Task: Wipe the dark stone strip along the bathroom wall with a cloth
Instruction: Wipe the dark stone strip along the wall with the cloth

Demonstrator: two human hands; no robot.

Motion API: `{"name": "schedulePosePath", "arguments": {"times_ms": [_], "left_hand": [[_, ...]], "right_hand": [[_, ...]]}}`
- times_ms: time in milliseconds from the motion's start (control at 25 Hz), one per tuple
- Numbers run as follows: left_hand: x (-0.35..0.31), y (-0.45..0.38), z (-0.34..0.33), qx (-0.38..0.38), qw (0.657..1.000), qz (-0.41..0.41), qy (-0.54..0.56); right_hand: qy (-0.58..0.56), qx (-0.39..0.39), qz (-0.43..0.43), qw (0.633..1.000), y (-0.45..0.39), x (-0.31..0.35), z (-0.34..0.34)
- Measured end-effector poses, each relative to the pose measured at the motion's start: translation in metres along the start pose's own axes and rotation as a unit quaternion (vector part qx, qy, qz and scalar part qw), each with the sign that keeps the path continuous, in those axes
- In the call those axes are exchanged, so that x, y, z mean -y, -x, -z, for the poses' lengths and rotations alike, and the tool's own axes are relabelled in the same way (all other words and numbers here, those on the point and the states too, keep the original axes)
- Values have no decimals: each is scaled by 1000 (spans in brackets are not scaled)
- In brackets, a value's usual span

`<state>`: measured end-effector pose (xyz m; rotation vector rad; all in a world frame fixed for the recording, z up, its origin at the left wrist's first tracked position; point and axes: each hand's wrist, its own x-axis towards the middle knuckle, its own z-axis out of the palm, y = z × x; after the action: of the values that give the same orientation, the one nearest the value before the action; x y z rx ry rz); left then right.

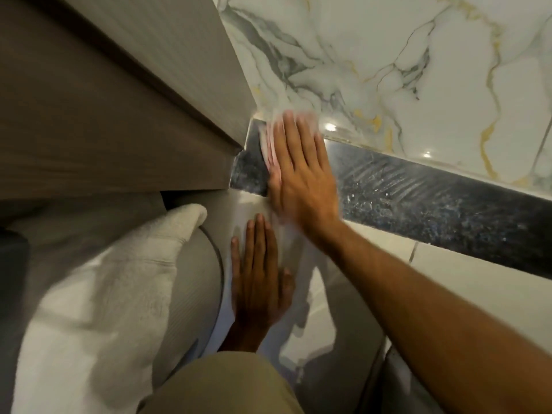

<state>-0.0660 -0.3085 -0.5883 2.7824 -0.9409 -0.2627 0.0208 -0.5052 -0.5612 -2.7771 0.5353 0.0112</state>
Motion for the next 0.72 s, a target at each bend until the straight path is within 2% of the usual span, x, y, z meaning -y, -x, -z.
{"name": "schedulePosePath", "arguments": {"times_ms": [120, 200, 320, 360, 440, 560, 640, 720], "left_hand": [[2, -2, -1, 0, 1000, 3, 9], [0, -2, 1, -5, 1000, 6, 2], [-5, -2, 4, 3, 1000, 4, -28], [-5, -2, 4, 5, 999, 6, -33], [-3, -1, 0, 1, 999, 10, -41], [2, 1, -8, -13, 998, 24, -55], [-1, 1, -7, -30, 997, 39, -52], [-3, 2, -5, -35, 998, 39, -31]], "right_hand": [[16, -19, -26, 999, -61, 10, -4], [1, -10, -28, 1000, -27, 11, -7], [-11, 47, 0, 999, 77, 3, 2], [-13, 53, 23, 998, 85, -1, 0], [8, 33, 54, 998, 44, 2, -3], [4, 0, 29, 1000, -17, 20, -10], [-4, 10, 43, 999, 12, 28, -13], [-3, 55, 92, 994, 68, 21, -8]]}}
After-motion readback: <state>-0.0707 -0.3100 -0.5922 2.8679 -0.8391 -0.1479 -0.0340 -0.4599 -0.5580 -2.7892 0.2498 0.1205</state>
